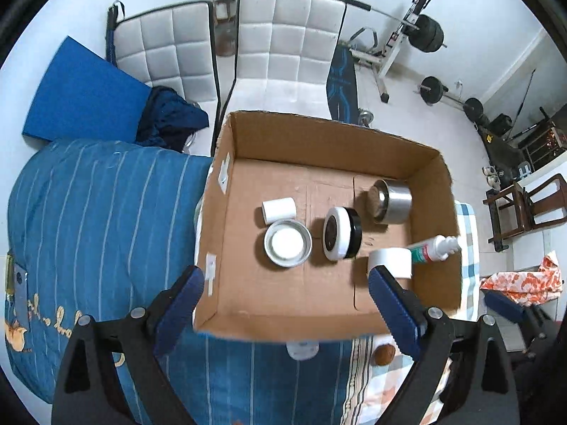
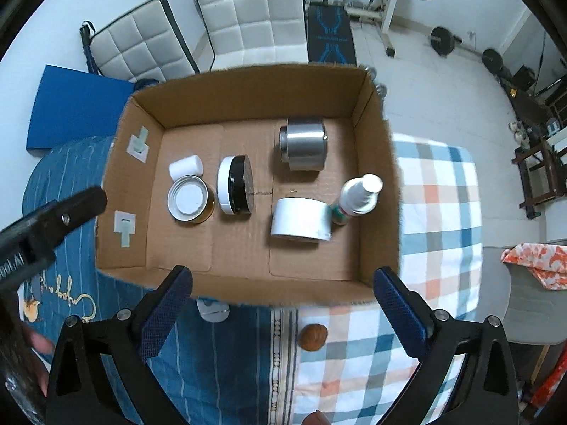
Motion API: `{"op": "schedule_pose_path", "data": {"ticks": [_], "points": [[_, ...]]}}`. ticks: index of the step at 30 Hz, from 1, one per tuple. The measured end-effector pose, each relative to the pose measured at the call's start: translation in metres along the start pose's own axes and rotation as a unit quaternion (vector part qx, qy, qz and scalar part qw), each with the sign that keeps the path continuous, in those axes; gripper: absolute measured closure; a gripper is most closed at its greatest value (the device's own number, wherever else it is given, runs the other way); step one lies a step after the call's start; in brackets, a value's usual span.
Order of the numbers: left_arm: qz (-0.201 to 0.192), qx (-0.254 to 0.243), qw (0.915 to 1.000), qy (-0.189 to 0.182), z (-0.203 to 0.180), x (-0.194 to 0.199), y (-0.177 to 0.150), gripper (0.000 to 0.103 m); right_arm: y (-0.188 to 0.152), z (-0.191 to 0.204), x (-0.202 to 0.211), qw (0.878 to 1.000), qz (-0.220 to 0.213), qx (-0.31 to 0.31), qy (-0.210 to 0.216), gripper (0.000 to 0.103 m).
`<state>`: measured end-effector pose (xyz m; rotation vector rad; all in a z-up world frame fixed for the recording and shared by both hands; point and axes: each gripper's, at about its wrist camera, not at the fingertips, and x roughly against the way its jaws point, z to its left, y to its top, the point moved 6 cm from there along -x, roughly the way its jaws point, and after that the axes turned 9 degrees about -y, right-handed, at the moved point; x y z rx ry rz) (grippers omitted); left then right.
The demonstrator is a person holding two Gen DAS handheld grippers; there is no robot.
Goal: Organize rigid objects
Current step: 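Lift both tools out of the box back over the bed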
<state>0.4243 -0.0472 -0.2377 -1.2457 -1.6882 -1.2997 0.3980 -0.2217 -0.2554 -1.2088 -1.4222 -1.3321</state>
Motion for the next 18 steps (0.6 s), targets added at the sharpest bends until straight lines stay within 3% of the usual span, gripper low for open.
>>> {"op": "schedule_pose_path", "data": {"ticks": [7,18], "points": [[-0.032,-0.012,0.9994,-0.004,-0.008,0.039,-0.028,0.008,-0.023,-0.01,0.048,0.999,-0.045,-0.004,0.001,0.0],[-0.062,-0.039,0.9973,0.007,-0.027,0.081,-0.047,0.008,-0.047,-0.021,0.091,0.997,-0.072,-0.015,0.014,0.0]]}}
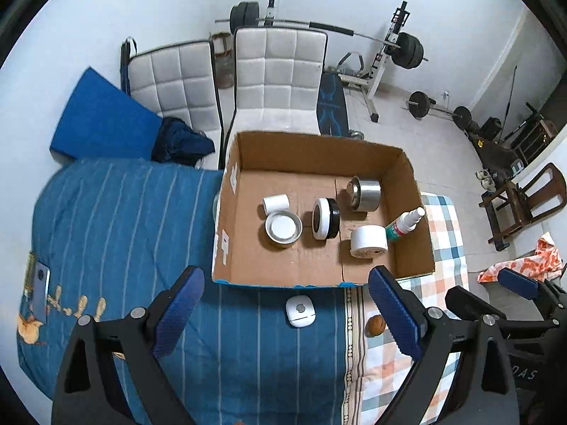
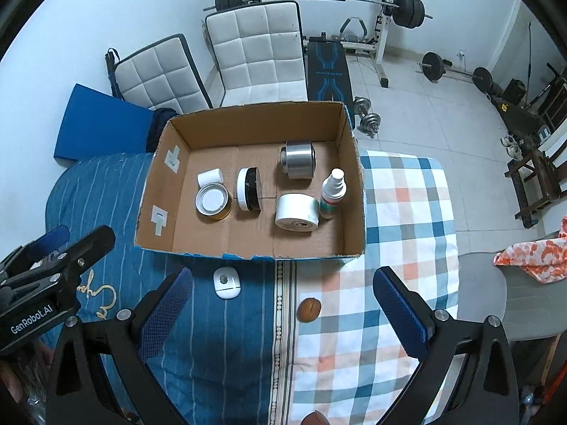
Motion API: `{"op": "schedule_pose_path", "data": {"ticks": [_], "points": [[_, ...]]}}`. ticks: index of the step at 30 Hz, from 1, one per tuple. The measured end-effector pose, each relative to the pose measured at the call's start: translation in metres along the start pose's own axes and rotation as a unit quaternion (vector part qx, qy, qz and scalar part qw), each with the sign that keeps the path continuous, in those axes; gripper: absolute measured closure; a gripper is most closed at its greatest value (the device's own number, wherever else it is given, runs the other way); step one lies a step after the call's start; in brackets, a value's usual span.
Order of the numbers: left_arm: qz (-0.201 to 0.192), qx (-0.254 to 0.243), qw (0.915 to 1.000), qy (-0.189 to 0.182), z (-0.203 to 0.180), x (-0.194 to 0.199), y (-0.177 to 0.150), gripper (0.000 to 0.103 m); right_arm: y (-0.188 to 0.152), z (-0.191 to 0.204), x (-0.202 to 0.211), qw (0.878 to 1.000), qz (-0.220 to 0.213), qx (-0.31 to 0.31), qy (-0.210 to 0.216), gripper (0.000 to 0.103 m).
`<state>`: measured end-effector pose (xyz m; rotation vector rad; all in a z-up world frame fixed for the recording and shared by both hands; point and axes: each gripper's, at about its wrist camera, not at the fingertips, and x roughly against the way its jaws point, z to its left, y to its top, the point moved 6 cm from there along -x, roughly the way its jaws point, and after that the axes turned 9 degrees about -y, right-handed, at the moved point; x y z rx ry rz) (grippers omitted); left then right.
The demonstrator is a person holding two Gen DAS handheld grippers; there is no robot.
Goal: Organize rigid objects
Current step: 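Lift both tools out of the box back over the bed, then grasp the walnut with the right tool while the left tool grasps the white earbud case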
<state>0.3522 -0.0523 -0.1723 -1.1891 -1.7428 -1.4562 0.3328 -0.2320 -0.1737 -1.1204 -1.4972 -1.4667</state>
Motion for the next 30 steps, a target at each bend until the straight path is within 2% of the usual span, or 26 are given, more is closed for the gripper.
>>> {"op": "schedule_pose_path", "data": {"ticks": [5,10,17,21,22,26,27,30], "points": [[-0.012,-0.015,0.9998,0.011,-0.007,0.012,-0.002,0.008,-0.007,-0.003,0.012,1.0,-0.008,0.002,-0.001,0.0],[-0.011,-0.012,0.9999,0.003,-0.01,0.014,-0.005,0.008,-0.011,-0.007,0.02,1.0,-0.018,0.001,0.0,0.0],[0.001,-0.006,1.0,0.006,-0.011,-0.003,-0.014,0.008,-0.02,-0.014,0.002,1.0,0.001,-0.006,0.003,0.0],[0.038,0.025,0.9987,0.024,0.002,-0.04,-0.034,0.008,-0.034,-0.018,-0.03,0.999,0.033,-0.01,0.001,0.0],[0.053,0.038,0.9973,0.033,0.008,-0.053,-0.042,0.008,-0.041,-0.02,-0.046,0.999,0.048,-0.014,0.0,0.0],[0.121,0.091,0.9882,0.026,0.026,-0.105,-0.077,0.008,-0.066,-0.03,-0.102,0.993,0.109,-0.046,0.003,0.0],[0.109,0.1,0.9887,0.024,0.031,-0.119,-0.081,0.008,-0.073,-0.032,-0.118,0.991,0.125,-0.056,0.006,0.0],[0.138,0.12,0.983,0.018,0.037,-0.151,-0.098,0.008,-0.092,-0.039,-0.161,0.982,0.165,-0.092,0.014,0.0]]}}
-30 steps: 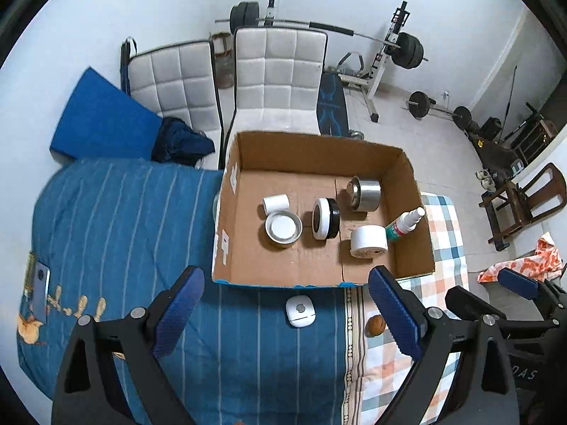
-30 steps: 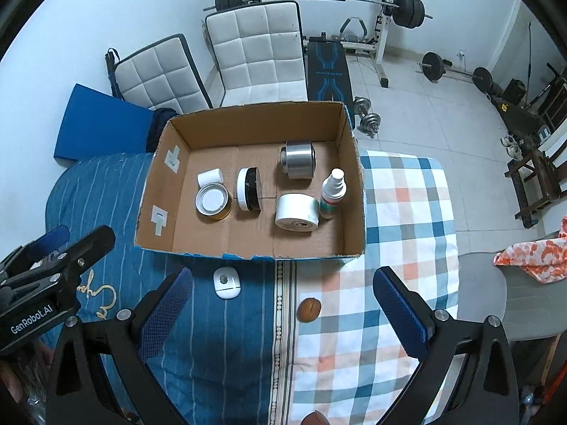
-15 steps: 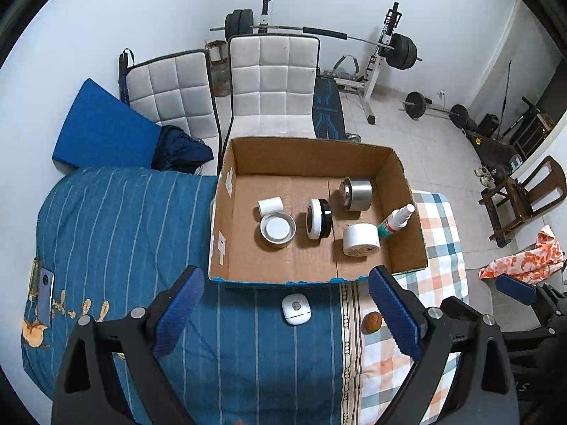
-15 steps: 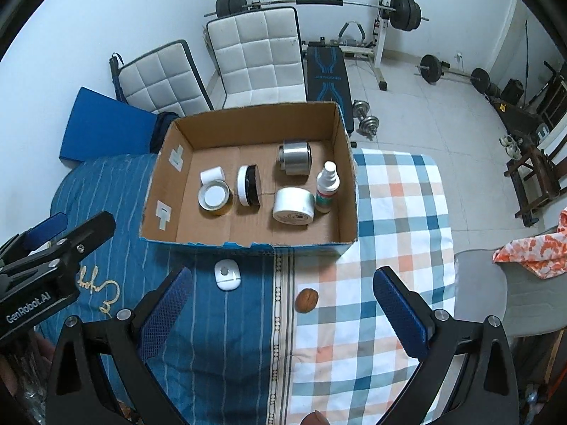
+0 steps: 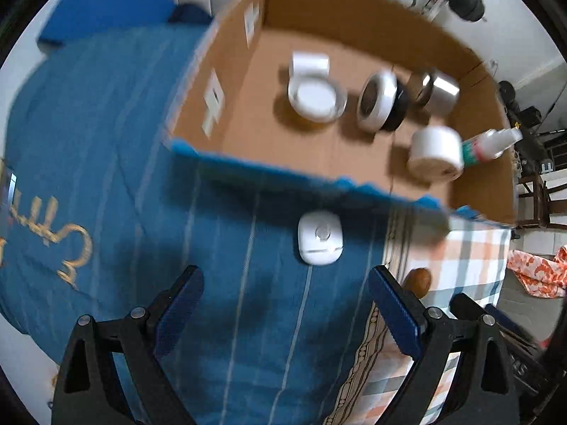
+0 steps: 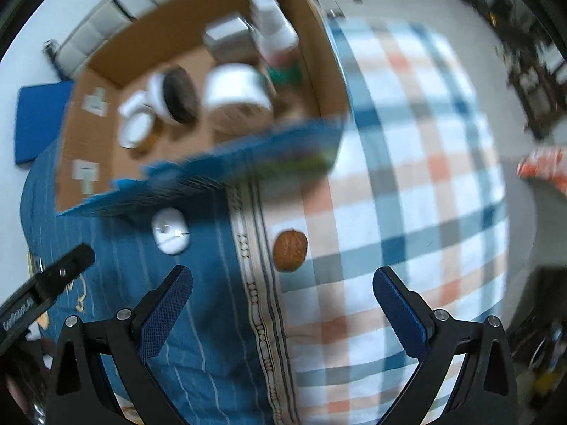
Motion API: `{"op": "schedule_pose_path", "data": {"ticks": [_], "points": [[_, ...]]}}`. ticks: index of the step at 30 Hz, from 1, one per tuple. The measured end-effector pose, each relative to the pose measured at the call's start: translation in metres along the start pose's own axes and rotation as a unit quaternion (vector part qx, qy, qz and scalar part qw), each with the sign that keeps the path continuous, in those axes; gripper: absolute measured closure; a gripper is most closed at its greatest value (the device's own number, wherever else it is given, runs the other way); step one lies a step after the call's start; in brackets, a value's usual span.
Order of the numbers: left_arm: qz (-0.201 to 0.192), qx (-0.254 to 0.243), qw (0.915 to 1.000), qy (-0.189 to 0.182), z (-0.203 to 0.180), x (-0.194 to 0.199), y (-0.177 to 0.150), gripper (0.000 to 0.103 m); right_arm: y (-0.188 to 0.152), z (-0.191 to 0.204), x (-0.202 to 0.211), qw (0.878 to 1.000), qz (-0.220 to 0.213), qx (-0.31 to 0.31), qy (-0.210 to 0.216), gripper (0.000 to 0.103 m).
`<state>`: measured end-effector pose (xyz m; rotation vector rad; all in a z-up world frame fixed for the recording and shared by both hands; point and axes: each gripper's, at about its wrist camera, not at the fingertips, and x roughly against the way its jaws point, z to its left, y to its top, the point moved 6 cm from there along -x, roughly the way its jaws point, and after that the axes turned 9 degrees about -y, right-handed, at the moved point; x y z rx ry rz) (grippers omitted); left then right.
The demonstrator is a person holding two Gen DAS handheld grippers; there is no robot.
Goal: Organize rigid objects
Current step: 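Grasp the walnut with the right tool while the left tool grasps the white earbud case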
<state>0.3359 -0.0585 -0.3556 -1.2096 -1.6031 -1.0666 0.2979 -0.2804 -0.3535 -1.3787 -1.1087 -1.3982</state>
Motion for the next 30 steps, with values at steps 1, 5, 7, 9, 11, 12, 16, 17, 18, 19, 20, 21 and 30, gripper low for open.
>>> {"op": "schedule_pose_path", "data": {"ticks": [1,5,7,9,11,12,16,17,18,19,20,21,30], "points": [[0.009,0.001,1.0,0.0,0.001,-0.009,-0.002,0.008,-0.001,-0.002,-0.012,1.0,0.009,-0.012,0.006,0.0],[0.022,-0.016,0.9996,0.012,-0.006,-0.036,-0.005,0.015,-0.01,-0.009,-0.057,0.997,0.046,-0.054,0.032,0.009],[0.036,-0.024,0.9989,0.018,-0.011,-0.051,-0.005,0.029,-0.013,-0.008,-0.071,0.996,0.055,-0.057,0.035,0.02],[0.048,-0.028,0.9983,0.019,-0.015,-0.064,-0.006,0.032,-0.016,-0.005,-0.081,0.996,0.058,-0.056,0.037,0.028],[0.054,-0.031,0.9978,0.022,-0.02,-0.074,-0.005,0.032,-0.017,-0.004,-0.089,0.996,0.06,-0.06,0.037,0.036],[0.059,-0.031,0.9976,0.022,-0.022,-0.08,-0.005,0.032,-0.018,-0.004,-0.091,0.996,0.059,-0.062,0.039,0.041],[0.068,-0.034,0.997,0.019,-0.03,-0.098,-0.001,0.035,-0.017,0.002,-0.093,0.997,0.047,-0.053,0.02,0.059],[0.071,-0.037,0.9966,0.022,-0.031,-0.102,-0.001,0.04,-0.018,0.004,-0.094,0.998,0.046,-0.05,0.014,0.061],[0.075,-0.041,0.9961,0.025,-0.032,-0.107,-0.002,0.052,-0.017,0.005,-0.094,0.998,0.045,-0.049,0.013,0.067],[0.073,-0.047,0.9957,0.033,-0.033,-0.11,-0.005,0.055,-0.019,0.006,-0.094,0.998,0.045,-0.046,0.007,0.068],[0.069,-0.052,0.9956,0.037,-0.034,-0.11,-0.006,0.056,-0.019,0.007,-0.094,0.998,0.046,-0.044,0.005,0.068],[0.067,-0.054,0.9957,0.035,-0.035,-0.11,-0.007,0.059,-0.021,0.008,-0.095,0.998,0.046,-0.039,-0.001,0.068],[0.056,-0.052,0.9964,0.038,-0.017,-0.097,-0.05,0.059,-0.046,0.025,-0.098,0.998,0.053,0.008,-0.026,0.068]]}}
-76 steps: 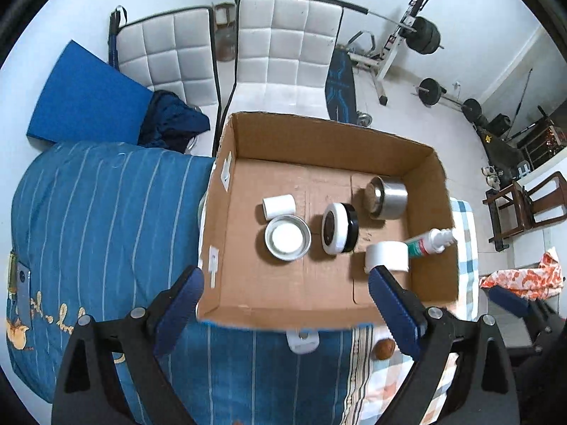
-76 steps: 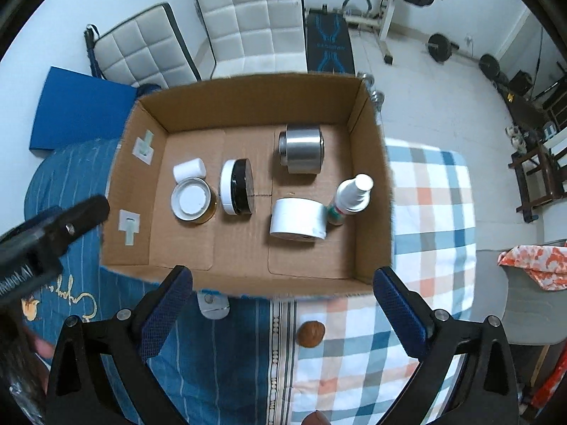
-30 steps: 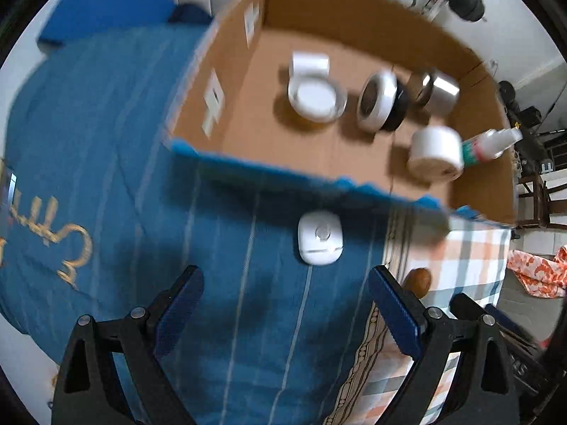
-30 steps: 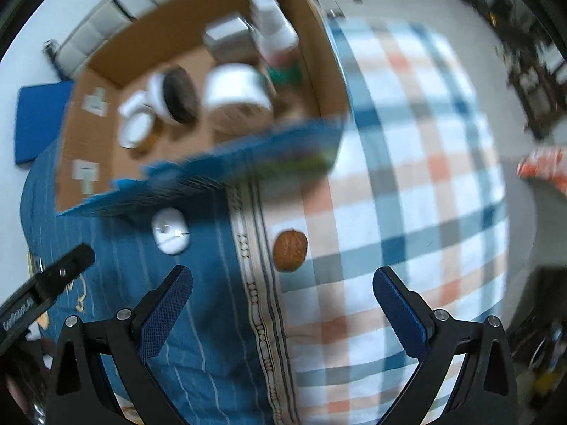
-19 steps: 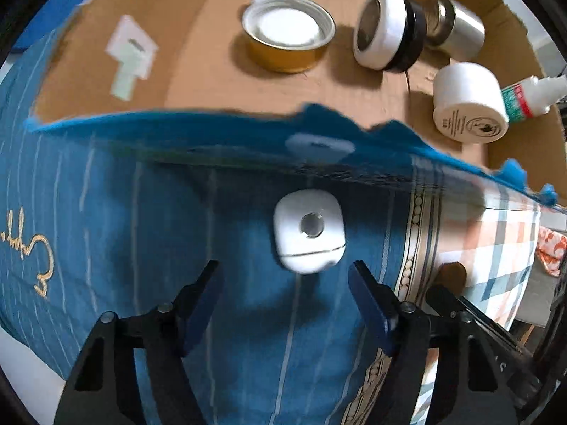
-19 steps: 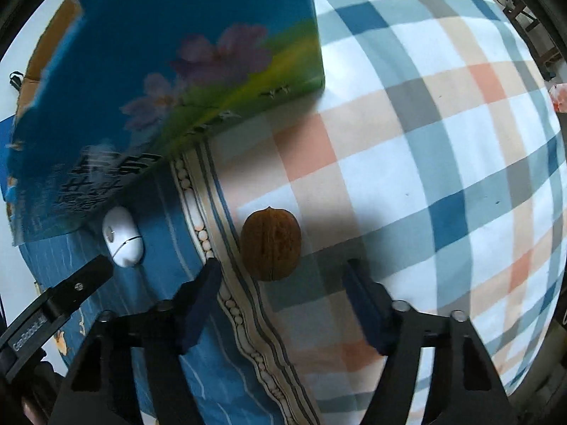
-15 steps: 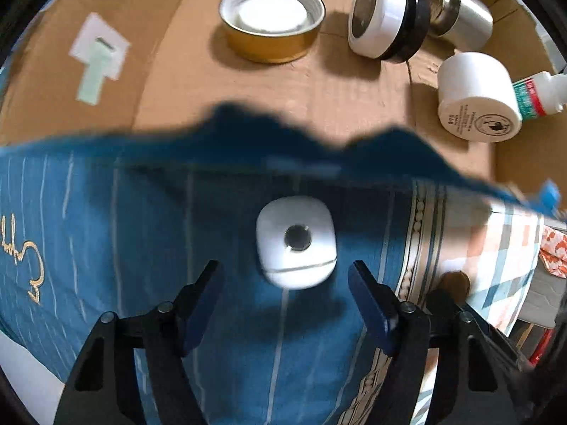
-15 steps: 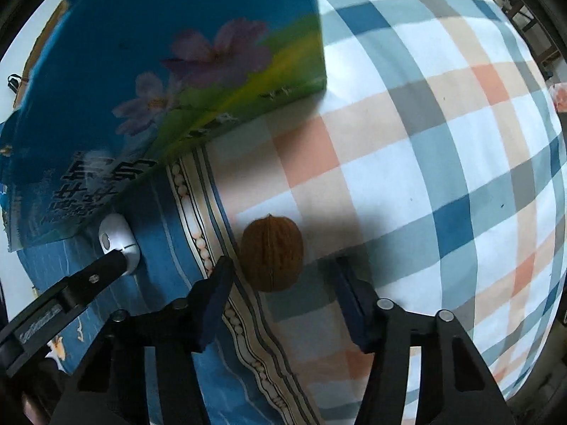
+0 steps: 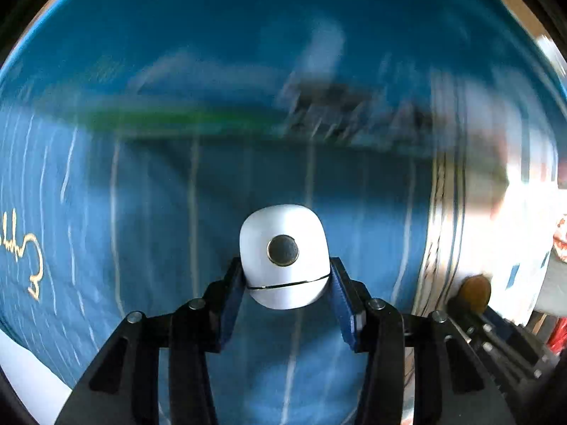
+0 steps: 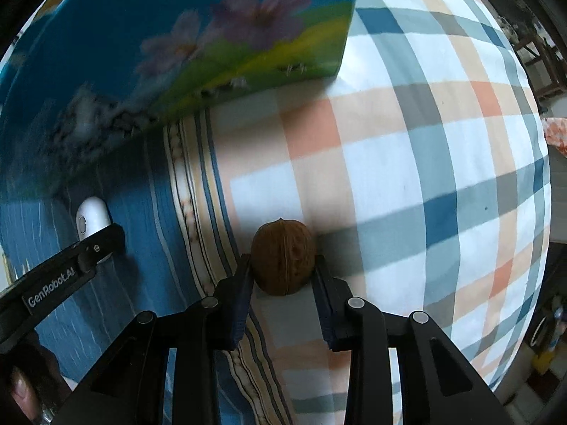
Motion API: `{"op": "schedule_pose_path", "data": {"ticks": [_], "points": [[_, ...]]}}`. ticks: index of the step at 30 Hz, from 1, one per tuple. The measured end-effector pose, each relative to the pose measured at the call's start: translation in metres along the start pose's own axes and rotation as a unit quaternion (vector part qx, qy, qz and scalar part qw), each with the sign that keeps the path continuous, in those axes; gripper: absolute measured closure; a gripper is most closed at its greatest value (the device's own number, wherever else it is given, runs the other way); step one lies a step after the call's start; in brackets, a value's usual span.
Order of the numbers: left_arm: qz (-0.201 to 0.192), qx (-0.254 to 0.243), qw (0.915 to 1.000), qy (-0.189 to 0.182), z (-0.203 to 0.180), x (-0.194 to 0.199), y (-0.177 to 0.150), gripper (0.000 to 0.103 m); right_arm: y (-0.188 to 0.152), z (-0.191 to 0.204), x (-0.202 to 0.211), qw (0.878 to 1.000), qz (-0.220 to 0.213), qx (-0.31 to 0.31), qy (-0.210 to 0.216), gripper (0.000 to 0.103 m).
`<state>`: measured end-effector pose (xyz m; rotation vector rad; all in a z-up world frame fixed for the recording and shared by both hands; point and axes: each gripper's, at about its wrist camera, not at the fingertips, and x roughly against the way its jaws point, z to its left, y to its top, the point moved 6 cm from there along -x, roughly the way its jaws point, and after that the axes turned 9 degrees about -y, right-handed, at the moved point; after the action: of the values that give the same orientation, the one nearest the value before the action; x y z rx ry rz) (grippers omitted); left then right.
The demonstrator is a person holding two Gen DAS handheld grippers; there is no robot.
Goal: Organize rigid objects
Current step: 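Grasp the walnut with the right tool while the left tool grasps the white earbud case, then adjust the left tool's grip on the earbud case while the right tool holds the walnut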
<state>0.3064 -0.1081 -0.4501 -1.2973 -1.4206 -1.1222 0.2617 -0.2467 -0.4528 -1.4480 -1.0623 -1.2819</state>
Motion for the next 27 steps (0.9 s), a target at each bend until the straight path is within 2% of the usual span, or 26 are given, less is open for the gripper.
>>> {"op": "schedule_pose_path", "data": {"ticks": [6,14,21,25,27], "points": [[-0.004,-0.006,0.9999,0.009,0.009,0.0,-0.041,0.059,-0.036,0.002,-0.007,0.999,0.01,0.032,-0.009,0.068],[-0.018,-0.021,0.9996,-0.008,-0.002,0.022,-0.076,0.06,-0.071,0.02,-0.006,0.997,-0.005,0.069,-0.03,0.068],[-0.04,-0.035,0.9984,-0.022,-0.022,0.057,-0.081,0.061,-0.081,0.046,0.023,0.996,-0.027,0.08,-0.012,0.068],[-0.038,-0.041,0.9979,-0.034,-0.032,0.074,-0.073,0.061,-0.088,0.05,0.042,0.995,-0.041,0.087,-0.004,0.068],[-0.033,-0.041,0.9981,-0.032,-0.032,0.071,-0.071,0.062,-0.089,0.05,0.047,0.995,-0.048,0.091,-0.009,0.068]]}}
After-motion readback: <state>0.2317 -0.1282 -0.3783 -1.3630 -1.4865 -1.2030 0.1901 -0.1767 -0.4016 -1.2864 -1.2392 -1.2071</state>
